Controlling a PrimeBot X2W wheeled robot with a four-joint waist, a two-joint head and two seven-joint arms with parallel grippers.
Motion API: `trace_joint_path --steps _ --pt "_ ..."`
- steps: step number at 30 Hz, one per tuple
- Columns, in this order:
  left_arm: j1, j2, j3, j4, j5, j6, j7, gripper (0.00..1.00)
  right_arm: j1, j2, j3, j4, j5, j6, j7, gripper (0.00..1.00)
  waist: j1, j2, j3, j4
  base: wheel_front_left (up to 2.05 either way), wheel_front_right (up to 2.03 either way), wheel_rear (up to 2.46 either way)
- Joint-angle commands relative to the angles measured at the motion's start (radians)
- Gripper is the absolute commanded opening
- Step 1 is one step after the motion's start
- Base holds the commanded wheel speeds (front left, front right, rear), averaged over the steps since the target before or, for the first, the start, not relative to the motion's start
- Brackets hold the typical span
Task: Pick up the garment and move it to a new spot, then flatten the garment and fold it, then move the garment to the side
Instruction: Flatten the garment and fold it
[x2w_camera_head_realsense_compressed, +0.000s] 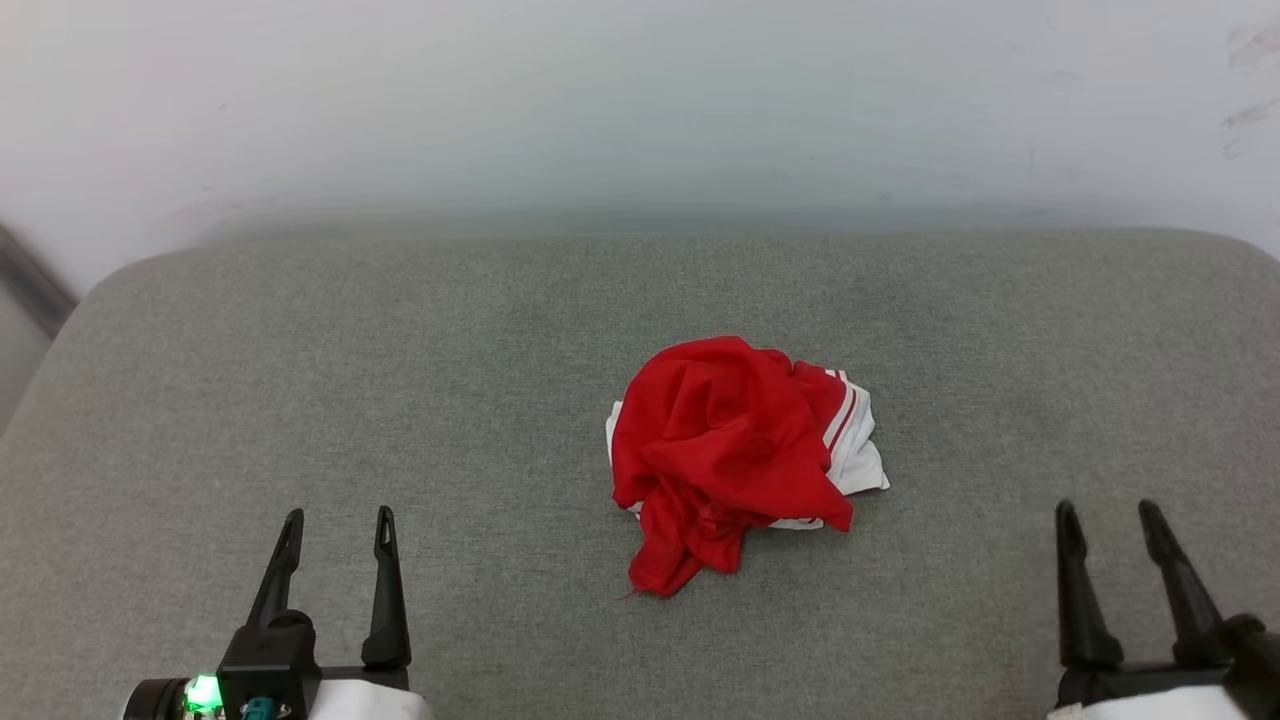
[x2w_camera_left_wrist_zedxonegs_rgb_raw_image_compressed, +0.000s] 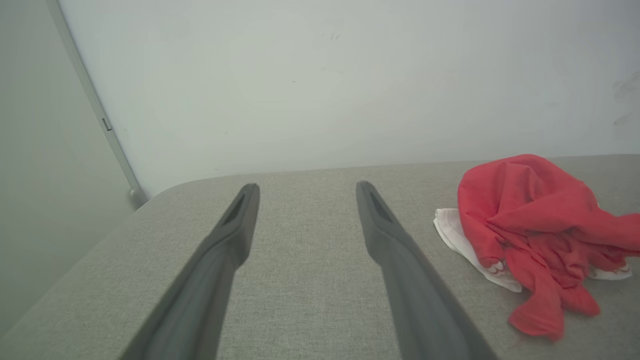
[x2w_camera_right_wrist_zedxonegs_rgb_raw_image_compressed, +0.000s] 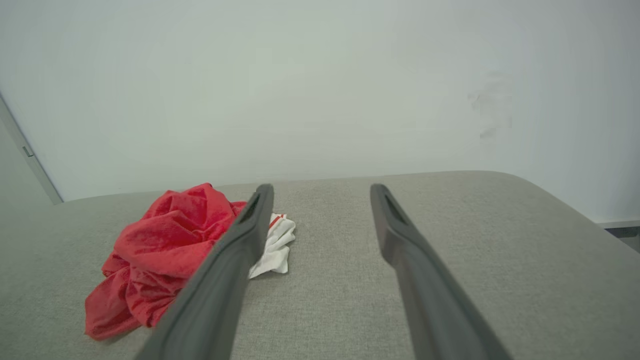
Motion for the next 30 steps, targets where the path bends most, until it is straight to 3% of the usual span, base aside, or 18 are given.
trace_joint_path --steps 1,8,14,19,24,25,30 --pt "0.004 -0.004 0.005 -0.001 0.005 -0.005 -0.003 1.00 -0.033 0.001 -0.007 -0.014 0.008 0.000 -0.002 1.00 0.0000 0.0000 0.002 0.001 0.00 0.00 0.00" --pt "-0.027 -0.010 0.014 -0.004 0.012 -0.014 -0.003 1.00 -0.206 -0.007 -0.011 -0.087 -0.066 0.000 -0.002 1.00 0.0000 0.0000 0.025 0.008 0.00 0.00 0.00" --pt "-0.063 -0.014 0.016 -0.007 0.008 -0.025 -0.003 1.00 -0.429 -0.137 0.082 -0.074 -0.080 0.000 -0.002 1.00 0.0000 0.0000 0.082 0.007 0.00 0.00 0.00" --pt "-0.093 -0.018 0.019 -0.012 0.007 -0.028 -0.003 1.00 -0.611 -0.278 0.218 0.056 -0.032 0.000 0.007 1.00 0.0000 0.0000 0.124 0.006 0.00 0.00 0.00" --pt "-0.119 -0.022 0.024 -0.017 0.004 -0.032 -0.003 1.00 -0.790 -0.397 0.405 0.185 0.095 0.000 0.210 1.00 0.0000 0.0000 0.166 0.009 0.00 0.00 0.00" --pt "-0.119 -0.022 0.024 -0.017 0.004 -0.032 -0.003 1.00 -0.790 -0.397 0.405 0.185 0.095 0.000 0.210 1.00 0.0000 0.0000 0.166 0.009 0.00 0.00 0.00" --pt "-0.151 -0.025 0.025 -0.026 -0.002 -0.037 -0.003 1.00 -0.923 -0.507 0.627 0.230 0.301 0.000 0.545 1.00 0.0000 0.0000 0.219 0.015 0.00 0.00 0.00"
